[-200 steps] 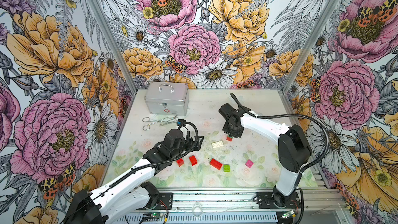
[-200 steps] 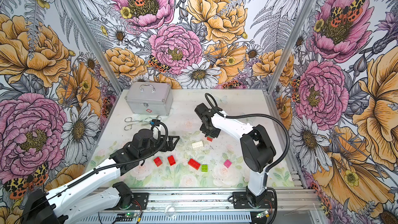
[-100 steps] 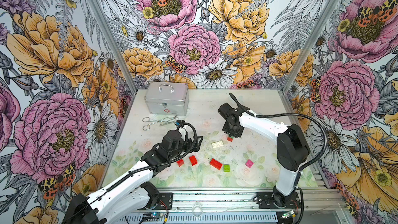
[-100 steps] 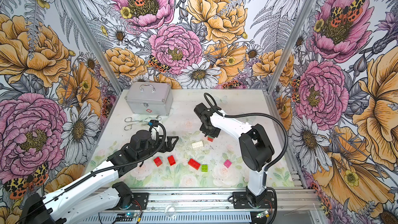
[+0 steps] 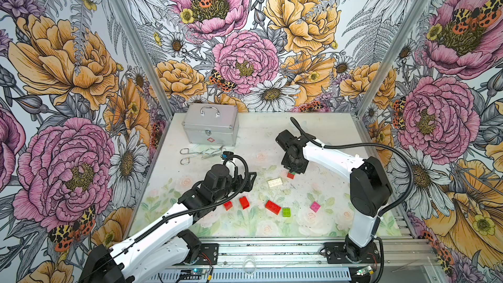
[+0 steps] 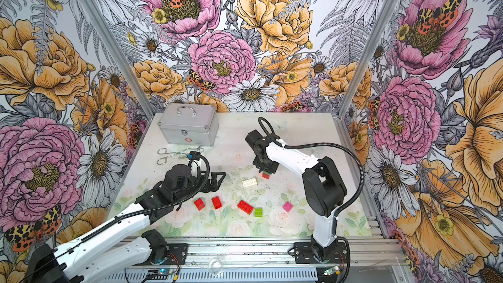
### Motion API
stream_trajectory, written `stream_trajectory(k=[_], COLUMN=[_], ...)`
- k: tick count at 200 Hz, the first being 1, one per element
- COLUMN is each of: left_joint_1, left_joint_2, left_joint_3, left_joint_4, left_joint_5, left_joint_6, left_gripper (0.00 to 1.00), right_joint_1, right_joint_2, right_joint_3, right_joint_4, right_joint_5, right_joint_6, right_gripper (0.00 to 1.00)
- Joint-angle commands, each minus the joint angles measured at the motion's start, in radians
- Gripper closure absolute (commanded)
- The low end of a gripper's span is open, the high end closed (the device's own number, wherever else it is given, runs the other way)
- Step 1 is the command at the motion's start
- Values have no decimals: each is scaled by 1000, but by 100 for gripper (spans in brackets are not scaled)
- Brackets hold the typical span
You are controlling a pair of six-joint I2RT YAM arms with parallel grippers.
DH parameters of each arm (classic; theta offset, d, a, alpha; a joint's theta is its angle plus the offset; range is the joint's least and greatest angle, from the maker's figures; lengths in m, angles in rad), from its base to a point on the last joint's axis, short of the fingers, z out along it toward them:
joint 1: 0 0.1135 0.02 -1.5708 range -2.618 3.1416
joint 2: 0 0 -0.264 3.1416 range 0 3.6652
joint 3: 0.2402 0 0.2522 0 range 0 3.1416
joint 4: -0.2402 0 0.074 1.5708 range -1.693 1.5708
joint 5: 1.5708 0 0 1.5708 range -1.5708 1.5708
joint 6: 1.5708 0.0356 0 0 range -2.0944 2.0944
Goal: Assemble the letter r with lego
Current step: Assemble the lego brick with the lego brick.
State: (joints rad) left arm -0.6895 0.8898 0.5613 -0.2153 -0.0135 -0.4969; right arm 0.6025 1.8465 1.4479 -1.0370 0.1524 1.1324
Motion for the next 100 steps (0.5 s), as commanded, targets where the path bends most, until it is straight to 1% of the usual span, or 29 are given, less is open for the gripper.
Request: stream_trajectory(k=[1,42,100], left_joint_1=[4,1,-14], left_joint_2=[1,26,57], left_joint_3=[2,12,25], left_joint_4=[4,14,21], left_joint_5=[-2,13,11], left_joint_6=[8,1,-2], left_gripper=[1,1,1], right_joint_1=[-12,-12,-13], right_joint_2=[16,5,29], right_joint_3=[-60,-93,-98], right_joint_4=[0,41,42], right_joint_5=[14,-2,-22], right_joint_6=[-3,-13,-48], right_gripper=[78,78,78])
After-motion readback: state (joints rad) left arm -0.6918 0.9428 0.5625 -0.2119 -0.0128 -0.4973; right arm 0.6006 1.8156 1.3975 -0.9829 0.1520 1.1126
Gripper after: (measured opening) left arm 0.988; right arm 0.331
